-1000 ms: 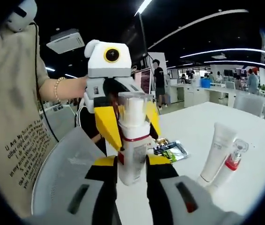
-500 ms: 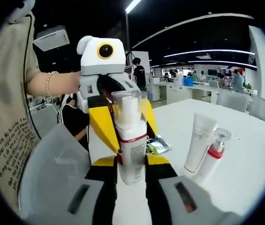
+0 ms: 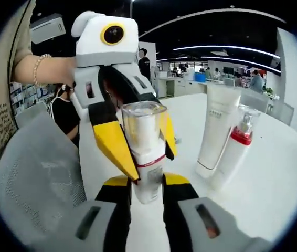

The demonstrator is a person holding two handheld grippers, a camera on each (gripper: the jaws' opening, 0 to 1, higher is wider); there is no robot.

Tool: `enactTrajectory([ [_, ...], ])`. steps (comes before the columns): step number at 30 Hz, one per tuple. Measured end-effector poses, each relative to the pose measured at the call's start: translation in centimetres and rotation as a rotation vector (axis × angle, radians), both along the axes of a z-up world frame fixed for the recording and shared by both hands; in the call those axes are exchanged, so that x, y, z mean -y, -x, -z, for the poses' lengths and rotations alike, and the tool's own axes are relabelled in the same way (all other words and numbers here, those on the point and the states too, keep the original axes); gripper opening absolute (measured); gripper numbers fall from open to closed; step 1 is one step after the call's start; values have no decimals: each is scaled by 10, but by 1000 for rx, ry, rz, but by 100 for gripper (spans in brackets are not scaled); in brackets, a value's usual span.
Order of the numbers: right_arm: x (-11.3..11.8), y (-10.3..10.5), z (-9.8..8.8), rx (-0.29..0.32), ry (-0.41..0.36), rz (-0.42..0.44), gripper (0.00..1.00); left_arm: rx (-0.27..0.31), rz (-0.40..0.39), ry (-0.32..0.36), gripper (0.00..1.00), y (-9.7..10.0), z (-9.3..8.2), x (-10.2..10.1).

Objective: Arrange the skincare products in the storage area until every visible bottle or jar stands upright without overlapping.

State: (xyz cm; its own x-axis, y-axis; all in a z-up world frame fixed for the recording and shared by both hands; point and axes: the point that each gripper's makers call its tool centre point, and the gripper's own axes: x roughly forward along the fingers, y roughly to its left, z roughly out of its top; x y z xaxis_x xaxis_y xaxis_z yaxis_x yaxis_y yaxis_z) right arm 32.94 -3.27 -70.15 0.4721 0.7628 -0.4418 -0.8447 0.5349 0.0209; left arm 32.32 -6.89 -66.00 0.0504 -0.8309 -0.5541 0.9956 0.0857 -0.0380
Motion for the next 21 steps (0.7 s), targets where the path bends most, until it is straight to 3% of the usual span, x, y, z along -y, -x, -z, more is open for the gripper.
enactTrajectory([
  [5,2,0,22,-34,21,0,21,-14,-3,-39,17,-2,24,1],
  [21,12,-10,43,-16,100,2,22,1,2,-59,17,-10,44,7],
])
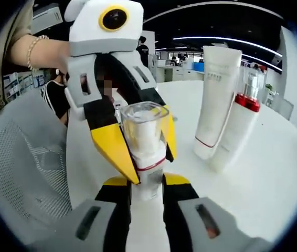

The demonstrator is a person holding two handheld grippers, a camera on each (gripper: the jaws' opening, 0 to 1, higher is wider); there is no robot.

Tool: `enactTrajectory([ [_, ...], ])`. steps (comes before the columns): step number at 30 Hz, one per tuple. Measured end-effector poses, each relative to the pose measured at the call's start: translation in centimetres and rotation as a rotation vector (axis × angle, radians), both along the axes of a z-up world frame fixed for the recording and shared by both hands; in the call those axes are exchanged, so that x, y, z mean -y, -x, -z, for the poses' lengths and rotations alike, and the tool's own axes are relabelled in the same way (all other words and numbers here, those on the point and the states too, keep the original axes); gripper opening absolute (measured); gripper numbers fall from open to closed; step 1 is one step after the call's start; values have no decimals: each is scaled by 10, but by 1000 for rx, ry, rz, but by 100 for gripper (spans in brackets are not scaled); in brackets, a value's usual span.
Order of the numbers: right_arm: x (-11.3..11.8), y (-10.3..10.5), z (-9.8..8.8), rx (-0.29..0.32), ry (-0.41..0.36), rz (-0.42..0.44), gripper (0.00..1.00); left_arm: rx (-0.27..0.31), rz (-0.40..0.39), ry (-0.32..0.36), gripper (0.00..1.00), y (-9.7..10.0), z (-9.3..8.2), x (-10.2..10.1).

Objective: Arrange the skincare products in the storage area until every visible bottle or jar stands upright without overlapping.

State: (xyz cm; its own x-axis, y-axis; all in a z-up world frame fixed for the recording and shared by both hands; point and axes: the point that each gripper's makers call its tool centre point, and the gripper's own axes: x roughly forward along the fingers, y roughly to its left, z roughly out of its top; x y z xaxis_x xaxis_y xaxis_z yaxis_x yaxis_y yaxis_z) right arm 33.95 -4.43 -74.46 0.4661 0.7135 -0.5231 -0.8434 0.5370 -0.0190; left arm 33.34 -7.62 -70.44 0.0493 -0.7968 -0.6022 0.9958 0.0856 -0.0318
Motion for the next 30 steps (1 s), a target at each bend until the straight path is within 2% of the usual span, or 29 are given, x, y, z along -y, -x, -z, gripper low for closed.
enactTrajectory([
  [21,5,-8,1,1,-6,11,22,-7,-36,9,20,-7,0,-1],
  [25,12,-15,1,-2,-5,20,22,-14,-71,22,25,-11,-2,-6],
  [30,20,-24,1,-8,-2,21,22,-53,-167,66,33,-17,-8,-12],
])
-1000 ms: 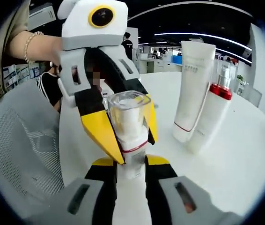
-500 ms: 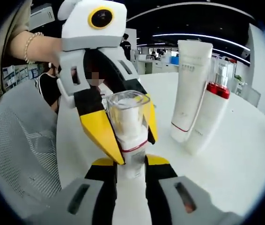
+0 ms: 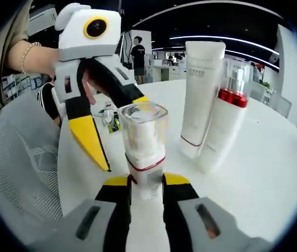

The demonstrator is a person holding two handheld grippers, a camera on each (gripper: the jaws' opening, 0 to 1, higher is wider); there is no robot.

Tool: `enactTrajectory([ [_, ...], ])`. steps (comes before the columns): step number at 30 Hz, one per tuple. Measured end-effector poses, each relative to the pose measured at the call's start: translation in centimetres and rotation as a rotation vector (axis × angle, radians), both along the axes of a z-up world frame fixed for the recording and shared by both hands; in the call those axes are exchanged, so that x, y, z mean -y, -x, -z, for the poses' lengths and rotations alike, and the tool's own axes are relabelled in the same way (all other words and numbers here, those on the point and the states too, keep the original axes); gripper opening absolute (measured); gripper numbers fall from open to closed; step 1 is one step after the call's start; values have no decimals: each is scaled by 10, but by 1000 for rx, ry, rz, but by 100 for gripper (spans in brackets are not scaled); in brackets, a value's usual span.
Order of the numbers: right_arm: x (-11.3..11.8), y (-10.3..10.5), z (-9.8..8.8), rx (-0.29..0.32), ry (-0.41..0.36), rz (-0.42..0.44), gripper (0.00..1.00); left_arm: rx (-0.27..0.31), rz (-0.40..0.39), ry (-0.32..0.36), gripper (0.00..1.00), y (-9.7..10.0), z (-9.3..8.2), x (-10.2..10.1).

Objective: Arrange the skincare products in the storage area until every visible bottle or jar stands upright without overlapping.

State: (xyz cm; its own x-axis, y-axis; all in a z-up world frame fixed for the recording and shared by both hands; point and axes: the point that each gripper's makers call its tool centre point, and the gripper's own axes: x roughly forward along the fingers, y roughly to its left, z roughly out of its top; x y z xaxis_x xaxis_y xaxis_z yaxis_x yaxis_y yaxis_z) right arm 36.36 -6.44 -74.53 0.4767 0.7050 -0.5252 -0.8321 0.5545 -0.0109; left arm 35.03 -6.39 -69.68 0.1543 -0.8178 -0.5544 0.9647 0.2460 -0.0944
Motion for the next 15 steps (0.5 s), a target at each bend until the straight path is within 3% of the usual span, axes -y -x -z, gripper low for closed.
enactTrajectory([
  [4,4,-10,0,0,2,0,22,-36,-52,32,36,0,-2,-7],
  [15,14,-37,-1,2,3,0,22,-79,-79,13,41,16,8,-22],
])
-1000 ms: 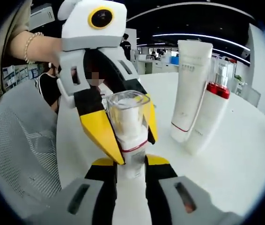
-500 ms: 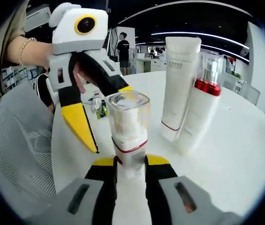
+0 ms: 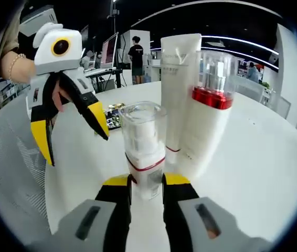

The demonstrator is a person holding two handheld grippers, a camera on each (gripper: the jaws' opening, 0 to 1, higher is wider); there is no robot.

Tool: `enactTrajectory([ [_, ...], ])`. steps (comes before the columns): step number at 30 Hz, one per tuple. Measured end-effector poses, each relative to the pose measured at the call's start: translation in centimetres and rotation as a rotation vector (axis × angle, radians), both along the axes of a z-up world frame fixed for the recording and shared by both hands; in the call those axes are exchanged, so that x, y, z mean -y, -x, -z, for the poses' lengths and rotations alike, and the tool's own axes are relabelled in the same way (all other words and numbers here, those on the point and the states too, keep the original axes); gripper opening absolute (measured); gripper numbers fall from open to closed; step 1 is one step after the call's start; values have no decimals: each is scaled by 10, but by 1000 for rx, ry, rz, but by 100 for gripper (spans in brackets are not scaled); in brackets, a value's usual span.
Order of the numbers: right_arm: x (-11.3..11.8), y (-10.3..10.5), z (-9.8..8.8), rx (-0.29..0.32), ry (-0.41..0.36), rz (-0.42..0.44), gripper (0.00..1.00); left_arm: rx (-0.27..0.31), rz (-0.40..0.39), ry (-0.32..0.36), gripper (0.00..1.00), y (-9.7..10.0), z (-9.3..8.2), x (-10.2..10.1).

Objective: Arrange the skincare products in the storage area until every visible bottle or jar stands upright without overlapping.

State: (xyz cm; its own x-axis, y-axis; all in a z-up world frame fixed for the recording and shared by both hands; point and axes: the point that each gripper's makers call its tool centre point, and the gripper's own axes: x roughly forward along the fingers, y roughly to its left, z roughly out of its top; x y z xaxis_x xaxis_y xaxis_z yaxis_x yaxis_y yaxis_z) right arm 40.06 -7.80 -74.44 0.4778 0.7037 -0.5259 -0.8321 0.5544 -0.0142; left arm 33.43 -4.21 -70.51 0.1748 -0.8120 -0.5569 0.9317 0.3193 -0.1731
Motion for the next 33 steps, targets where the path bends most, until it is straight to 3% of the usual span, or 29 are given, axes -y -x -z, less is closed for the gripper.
enactTrajectory([
  [13,5,-21,0,-8,15,-15,22,-26,-24,9,40,7,0,-2],
  [21,4,-21,4,-22,11,-7,22,-31,-40,11,40,3,1,-4],
  [28,10,-17,24,-66,61,14,22,-31,-43,17,40,1,0,-3],
  [33,15,-13,25,-84,53,44,30,-28,-47,19,41,-1,-2,-5],
])
